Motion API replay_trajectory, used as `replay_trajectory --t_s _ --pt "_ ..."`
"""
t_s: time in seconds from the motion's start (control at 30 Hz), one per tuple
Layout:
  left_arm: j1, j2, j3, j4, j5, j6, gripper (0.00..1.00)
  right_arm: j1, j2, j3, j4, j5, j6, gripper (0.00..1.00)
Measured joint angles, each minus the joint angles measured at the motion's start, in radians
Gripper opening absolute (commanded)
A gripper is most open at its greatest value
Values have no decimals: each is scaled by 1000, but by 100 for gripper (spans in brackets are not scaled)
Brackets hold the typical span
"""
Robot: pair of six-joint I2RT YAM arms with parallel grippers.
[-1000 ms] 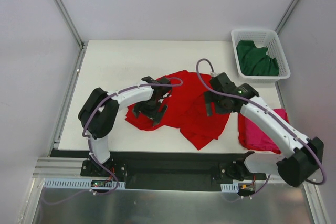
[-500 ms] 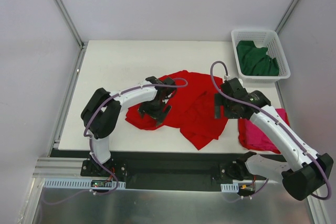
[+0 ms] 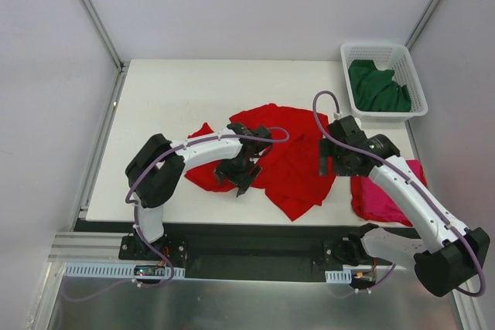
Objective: Fold and stack the t-shirts
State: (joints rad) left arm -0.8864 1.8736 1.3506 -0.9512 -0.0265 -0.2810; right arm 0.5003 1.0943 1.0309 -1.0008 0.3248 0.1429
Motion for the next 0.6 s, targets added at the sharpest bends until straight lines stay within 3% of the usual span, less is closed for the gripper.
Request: replay_trajectory --t_s 0.17,0.27,0.33,0.43,0.6 --pt "4 26 0 0 -3 2 64 -7 -10 -16 -2 -1 -3 96" --pt "4 51 4 0 -4 6 47 -8 -14 -16 -2 -1 -5 96" --pt "4 66 6 0 -5 9 24 -8 -18 -16 -3 -2 -5 96" --pt "4 76 16 -6 -10 14 0 -10 -21 -22 -2 -2 -5 96" --pt "4 76 58 -22 -10 20 0 -13 -28 -45 -7 -8 -5 96"
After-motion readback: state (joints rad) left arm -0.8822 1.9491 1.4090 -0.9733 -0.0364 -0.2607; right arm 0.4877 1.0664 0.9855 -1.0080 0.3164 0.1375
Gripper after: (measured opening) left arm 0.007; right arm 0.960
